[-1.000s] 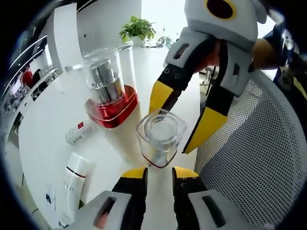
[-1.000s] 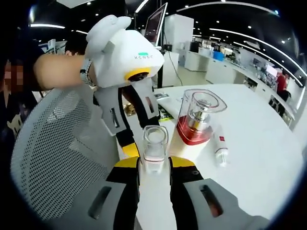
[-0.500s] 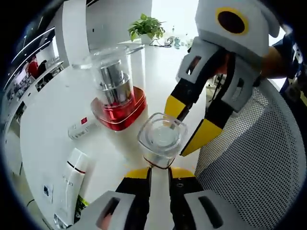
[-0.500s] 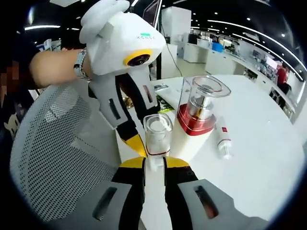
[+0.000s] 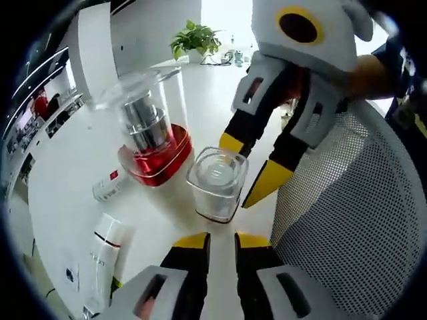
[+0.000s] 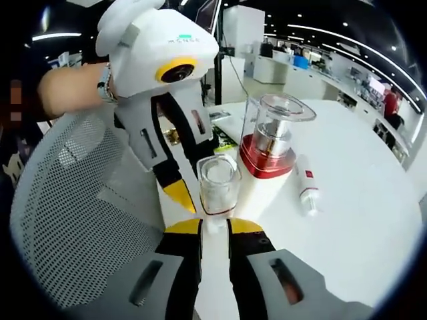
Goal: Arrange the skincare products in the storage area until every visible bottle or jar stands upright without overlapping.
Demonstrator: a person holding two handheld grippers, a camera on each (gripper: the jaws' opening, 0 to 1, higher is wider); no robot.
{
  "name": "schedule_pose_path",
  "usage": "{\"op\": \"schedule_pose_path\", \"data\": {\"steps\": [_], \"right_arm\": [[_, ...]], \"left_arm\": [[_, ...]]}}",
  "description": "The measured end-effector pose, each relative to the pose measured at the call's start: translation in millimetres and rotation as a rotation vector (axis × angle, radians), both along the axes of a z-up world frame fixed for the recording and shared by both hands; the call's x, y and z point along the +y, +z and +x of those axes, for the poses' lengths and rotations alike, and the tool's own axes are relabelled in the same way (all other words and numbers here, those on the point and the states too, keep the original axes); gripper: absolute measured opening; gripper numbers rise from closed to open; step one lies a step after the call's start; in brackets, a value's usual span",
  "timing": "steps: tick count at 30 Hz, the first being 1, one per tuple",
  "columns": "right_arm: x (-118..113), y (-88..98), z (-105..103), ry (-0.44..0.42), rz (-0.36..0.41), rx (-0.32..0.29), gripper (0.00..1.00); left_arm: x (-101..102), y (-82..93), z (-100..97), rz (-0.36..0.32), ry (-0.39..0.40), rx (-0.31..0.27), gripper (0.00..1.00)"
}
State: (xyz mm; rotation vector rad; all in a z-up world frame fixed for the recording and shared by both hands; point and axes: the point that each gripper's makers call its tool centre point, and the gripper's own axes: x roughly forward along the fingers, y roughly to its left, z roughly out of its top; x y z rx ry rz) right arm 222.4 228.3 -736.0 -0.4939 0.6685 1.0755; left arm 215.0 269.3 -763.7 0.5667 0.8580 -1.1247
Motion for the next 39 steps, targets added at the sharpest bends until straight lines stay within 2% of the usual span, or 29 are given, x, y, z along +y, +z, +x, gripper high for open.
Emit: {"op": "schedule_pose_path", "data": {"steps": [2, 5, 6, 9, 14, 16, 30, 34, 35, 37, 38, 39], "right_arm": [[-5.8, -0.3, 6.0, -0.034, -0.001, 0.0, 0.12], [-8.7, 4.3, 16.2, -0.072, 0.013, -0.04, 0.11], [-8.6, 6.4, 19.4, -0.083, 0.021, -0.056, 0.1], [-5.8, 13.8, 24.1, -0.093, 0.057, -0.081, 0.1], [-3.0, 22.4, 28.2, -0.102, 0.105, -0.103, 0.09], [-0.4, 22.0, 26.3, -0.093, 0.119, -0.087, 0.09], [-2.3, 18.9, 31.6, -0.082, 0.084, -0.119, 0.04], [-2.2, 17.7, 29.7, -0.075, 0.076, -0.117, 0.06], [-3.2, 16.2, 27.9, -0.068, 0.067, -0.114, 0.06], [-5.7, 10.7, 22.2, -0.053, 0.044, -0.089, 0.06], [-7.0, 1.9, 12.9, -0.025, 0.02, -0.034, 0.06], [-7.5, -5.7, 5.8, -0.007, 0.001, 0.01, 0.07]], "left_arm": [[9.2, 0.4, 12.1, 0.027, 0.018, -0.061, 0.15], [11.2, 8.2, 31.6, -0.003, 0.066, -0.147, 0.12], [10.3, 11.9, 39.1, -0.007, 0.064, -0.196, 0.1], [8.4, 15.7, 47.4, 0.009, 0.034, -0.289, 0.04], [0.0, 16.1, 45.5, -0.009, -0.002, -0.301, 0.01], [-2.2, 16.0, 45.6, -0.008, -0.014, -0.311, 0.01], [-4.6, 11.5, 43.0, 0.003, -0.033, -0.296, 0.01], [-0.2, 10.8, 42.2, 0.001, -0.02, -0.266, 0.02], [2.2, 9.4, 39.1, 0.002, -0.016, -0.237, 0.02], [5.8, 2.0, 22.3, 0.002, -0.034, -0.117, 0.03], [8.3, -3.9, 10.8, 0.018, -0.051, -0.041, 0.04], [8.8, -6.9, 5.6, 0.029, -0.065, -0.014, 0.04]]}}
